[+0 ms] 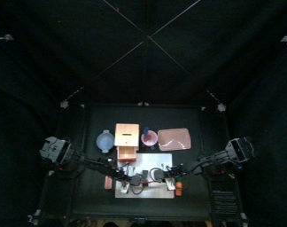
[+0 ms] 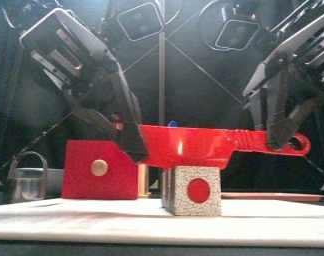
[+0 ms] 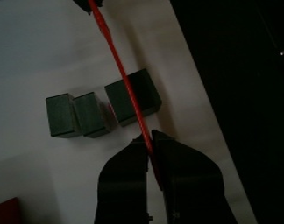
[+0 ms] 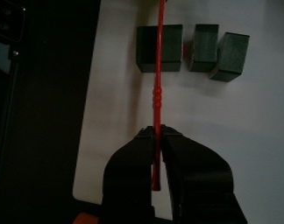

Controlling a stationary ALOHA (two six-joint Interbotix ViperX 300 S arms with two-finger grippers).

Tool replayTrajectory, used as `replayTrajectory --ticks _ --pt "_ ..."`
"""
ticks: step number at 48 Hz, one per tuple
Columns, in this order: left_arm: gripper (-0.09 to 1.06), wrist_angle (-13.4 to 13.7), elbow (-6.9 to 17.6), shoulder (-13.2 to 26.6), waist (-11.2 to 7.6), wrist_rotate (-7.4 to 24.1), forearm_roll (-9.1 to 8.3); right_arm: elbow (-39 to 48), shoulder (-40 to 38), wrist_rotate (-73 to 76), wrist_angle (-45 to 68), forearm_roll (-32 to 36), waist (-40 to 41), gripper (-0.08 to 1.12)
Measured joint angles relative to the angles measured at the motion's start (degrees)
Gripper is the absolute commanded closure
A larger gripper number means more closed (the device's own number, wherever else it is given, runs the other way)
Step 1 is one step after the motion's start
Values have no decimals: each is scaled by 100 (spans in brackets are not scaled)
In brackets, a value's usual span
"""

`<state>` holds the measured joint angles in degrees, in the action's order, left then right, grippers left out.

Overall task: Place sushi on board then cut the sushi with the knife then place the pieces on the plate
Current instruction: Cut the sushi into 4 pieces

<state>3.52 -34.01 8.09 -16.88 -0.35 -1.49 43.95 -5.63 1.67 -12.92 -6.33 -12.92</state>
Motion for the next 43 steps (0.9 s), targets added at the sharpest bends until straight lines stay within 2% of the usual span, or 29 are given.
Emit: replayTrajectory --ticks 14,43 --pt "58 0 0 18 0 0 53 0 53 0 18 9 0 65" --pt "58 0 0 -18 9 0 44 -35 -79 0 0 281 44 65"
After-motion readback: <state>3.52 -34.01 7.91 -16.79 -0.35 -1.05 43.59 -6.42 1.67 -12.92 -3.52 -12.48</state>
